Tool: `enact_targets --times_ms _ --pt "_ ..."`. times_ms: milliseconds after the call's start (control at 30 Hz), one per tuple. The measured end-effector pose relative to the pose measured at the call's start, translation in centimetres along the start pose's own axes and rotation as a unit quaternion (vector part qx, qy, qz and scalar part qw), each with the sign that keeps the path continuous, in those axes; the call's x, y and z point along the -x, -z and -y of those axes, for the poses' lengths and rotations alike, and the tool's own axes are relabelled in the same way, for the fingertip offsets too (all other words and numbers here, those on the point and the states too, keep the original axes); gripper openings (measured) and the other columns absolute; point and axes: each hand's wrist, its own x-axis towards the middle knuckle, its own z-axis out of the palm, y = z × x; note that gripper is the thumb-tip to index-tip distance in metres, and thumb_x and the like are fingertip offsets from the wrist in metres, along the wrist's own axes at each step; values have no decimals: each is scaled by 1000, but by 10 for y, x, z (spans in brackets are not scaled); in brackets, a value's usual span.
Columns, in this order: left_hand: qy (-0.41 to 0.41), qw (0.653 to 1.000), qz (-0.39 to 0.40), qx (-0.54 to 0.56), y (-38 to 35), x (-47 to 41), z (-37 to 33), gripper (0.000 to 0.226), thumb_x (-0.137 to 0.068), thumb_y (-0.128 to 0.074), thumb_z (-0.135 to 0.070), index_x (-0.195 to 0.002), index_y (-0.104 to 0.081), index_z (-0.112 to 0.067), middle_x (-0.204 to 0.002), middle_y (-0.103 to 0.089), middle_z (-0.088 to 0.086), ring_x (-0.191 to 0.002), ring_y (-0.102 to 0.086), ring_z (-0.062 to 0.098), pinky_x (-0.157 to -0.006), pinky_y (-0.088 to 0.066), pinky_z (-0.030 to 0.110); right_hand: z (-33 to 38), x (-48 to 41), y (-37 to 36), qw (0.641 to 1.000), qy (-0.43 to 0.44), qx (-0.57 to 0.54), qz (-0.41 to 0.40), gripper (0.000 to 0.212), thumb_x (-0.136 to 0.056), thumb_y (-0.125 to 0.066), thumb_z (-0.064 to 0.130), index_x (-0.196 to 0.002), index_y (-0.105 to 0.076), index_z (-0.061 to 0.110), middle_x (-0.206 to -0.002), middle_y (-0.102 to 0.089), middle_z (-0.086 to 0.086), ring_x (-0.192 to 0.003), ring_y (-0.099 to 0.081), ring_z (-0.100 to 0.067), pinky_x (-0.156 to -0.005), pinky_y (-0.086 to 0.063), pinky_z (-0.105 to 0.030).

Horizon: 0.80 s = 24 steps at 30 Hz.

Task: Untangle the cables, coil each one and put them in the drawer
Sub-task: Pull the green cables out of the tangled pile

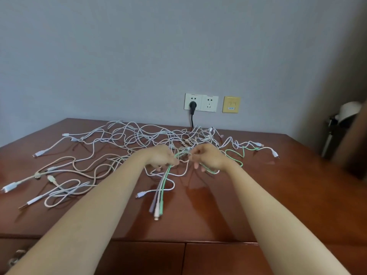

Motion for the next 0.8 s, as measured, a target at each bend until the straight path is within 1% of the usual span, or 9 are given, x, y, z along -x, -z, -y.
enact_targets --times_ms 100,167,233,400,500,567,633,733,800 --pt "-55 981 -40 180 4 -6 -5 27 -94 -53 -28 -111 -60 -8 -83 -52 -1 -79 -54 14 -73 -47 24 -4 -8 13 992 21 -93 -80 3 -89 -60 13 -91 -58 11 -52 -50 -3 -35 -36 -10 -37 -29 -18" --pt "-80 971 -71 213 2 -14 -8 18 -95 -52 -29 -99 -62 -14 -89 -59 -4 -84 -58 11 -74 -46 23 -10 -14 20 988 29 -105 -108 4 -89 -61 16 -85 -62 14 -45 -47 5 -35 -35 -5 -39 -28 -15" --pt "-90 953 -94 275 -3 -25 -7 16 -94 -53 -26 -84 -62 -17 -81 -61 -5 -78 -58 10 -74 -47 25 -17 -18 23 988 33 -88 -119 9 -89 -59 17 -81 -65 15 -40 -45 15 -34 -35 -1 -40 -27 -11" --pt "-89 835 -104 533 -14 -52 -1 19 -95 -50 -20 -78 -57 -16 -73 -59 -3 -71 -61 12 -67 -53 23 -42 -30 21 957 30 -239 -161 26 -86 -50 3 -64 -64 8 -43 -29 7 -41 -22 -7 -45 -23 -21" --pt "-74 782 -91 612 -24 -65 -2 23 -97 -46 -23 -77 -54 -16 -69 -64 -4 -79 -61 13 -74 -50 25 -59 -44 10 927 18 -323 -190 21 -79 -53 13 -67 -70 12 -43 -22 6 -42 -17 -9 -51 -37 -19" --pt "-70 753 -78 650 -33 -74 -1 23 -99 -42 -26 -81 -54 -16 -82 -65 0 -86 -61 15 -85 -48 29 -66 -54 3 914 -5 -354 -198 22 -87 -49 6 -77 -69 8 -39 -19 9 -37 -15 -8 -53 -36 -23" --pt "-79 750 -68 653 -42 -80 1 23 -100 -36 -30 -92 -55 -19 -98 -63 3 -93 -60 15 -95 -43 33 -65 -59 1 918 -8 -345 -197 25 -89 -47 0 -78 -68 7 -35 -22 10 -32 -17 -6 -48 -33 -21" --pt "-116 779 -40 615 -49 -84 3 31 -101 -25 -35 -120 -48 -28 -111 -62 1 -102 -59 15 -89 -46 29 -62 -61 -2 937 14 -286 -202 26 -90 -47 -1 -73 -64 10 -33 -32 12 -29 -25 -2 -36 -24 -15" --pt "-130 780 -31 612 -51 -83 2 37 -102 -20 -35 -133 -40 -30 -118 -60 5 -108 -57 17 -89 -46 27 -63 -62 -6 952 30 -223 -207 29 -92 -46 2 -73 -62 15 -34 -40 13 -30 -31 -2 -36 -24 -12"
